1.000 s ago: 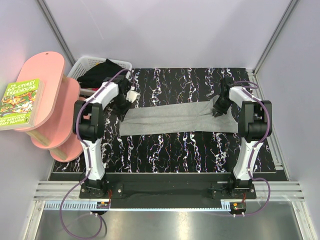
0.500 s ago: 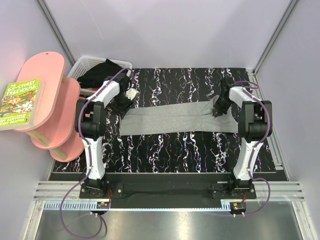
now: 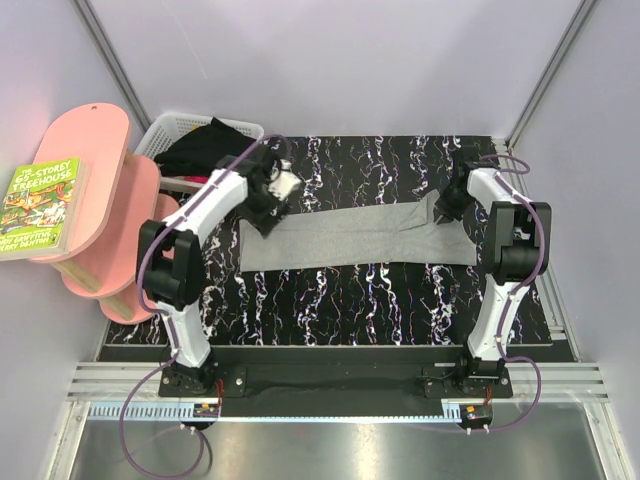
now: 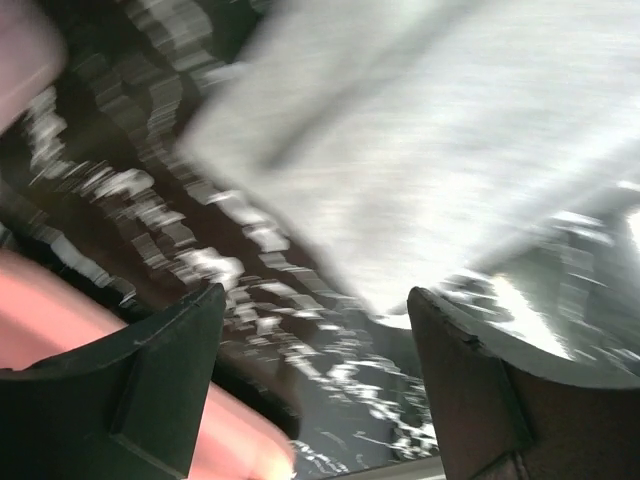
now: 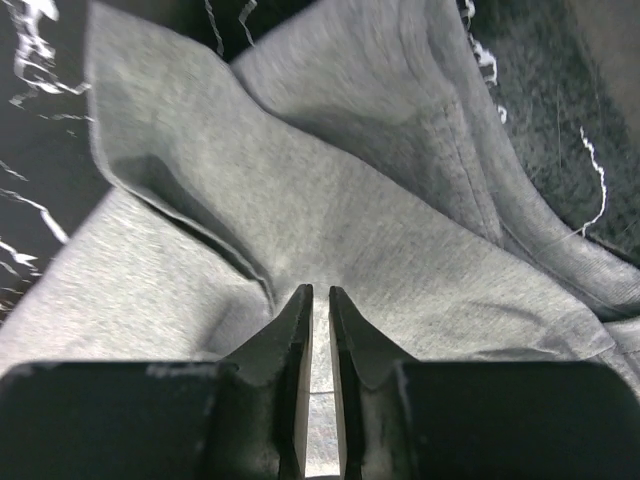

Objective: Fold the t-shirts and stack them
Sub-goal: Fold the other side of the tshirt into a rectangle, then rotate the tshirt 45 degrees

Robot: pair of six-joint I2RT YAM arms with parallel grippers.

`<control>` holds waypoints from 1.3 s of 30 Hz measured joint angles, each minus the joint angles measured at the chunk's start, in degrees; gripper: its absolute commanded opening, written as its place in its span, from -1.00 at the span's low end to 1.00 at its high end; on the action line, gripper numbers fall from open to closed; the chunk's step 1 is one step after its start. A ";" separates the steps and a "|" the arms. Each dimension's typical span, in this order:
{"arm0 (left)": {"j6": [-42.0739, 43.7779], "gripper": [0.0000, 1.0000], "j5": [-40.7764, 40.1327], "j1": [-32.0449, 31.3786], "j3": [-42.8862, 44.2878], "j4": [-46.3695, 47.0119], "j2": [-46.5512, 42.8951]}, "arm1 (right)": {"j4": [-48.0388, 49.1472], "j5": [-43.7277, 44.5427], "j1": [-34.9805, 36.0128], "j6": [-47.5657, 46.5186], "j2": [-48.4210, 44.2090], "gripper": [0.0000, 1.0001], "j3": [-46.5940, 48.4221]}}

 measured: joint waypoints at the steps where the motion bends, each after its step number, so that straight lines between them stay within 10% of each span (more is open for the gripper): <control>1: 0.04 0.54 0.92 -1.55 -0.70 -0.02 -0.72 | -0.02 0.00 -0.11 0.02 0.00 -0.61 0.33; 11: 0.72 0.45 4.96 -3.19 -2.64 2.86 12.02 | 0.46 -2.05 -0.15 0.63 0.96 -0.60 4.52; 29: 1.38 0.47 6.40 2.03 -11.93 8.57 5.49 | 3.10 -6.01 0.28 1.31 1.36 -0.50 -1.75; 39: 2.12 0.43 9.20 1.01 -20.76 9.01 -0.68 | -1.88 -3.72 -0.46 0.24 11.37 -0.49 14.01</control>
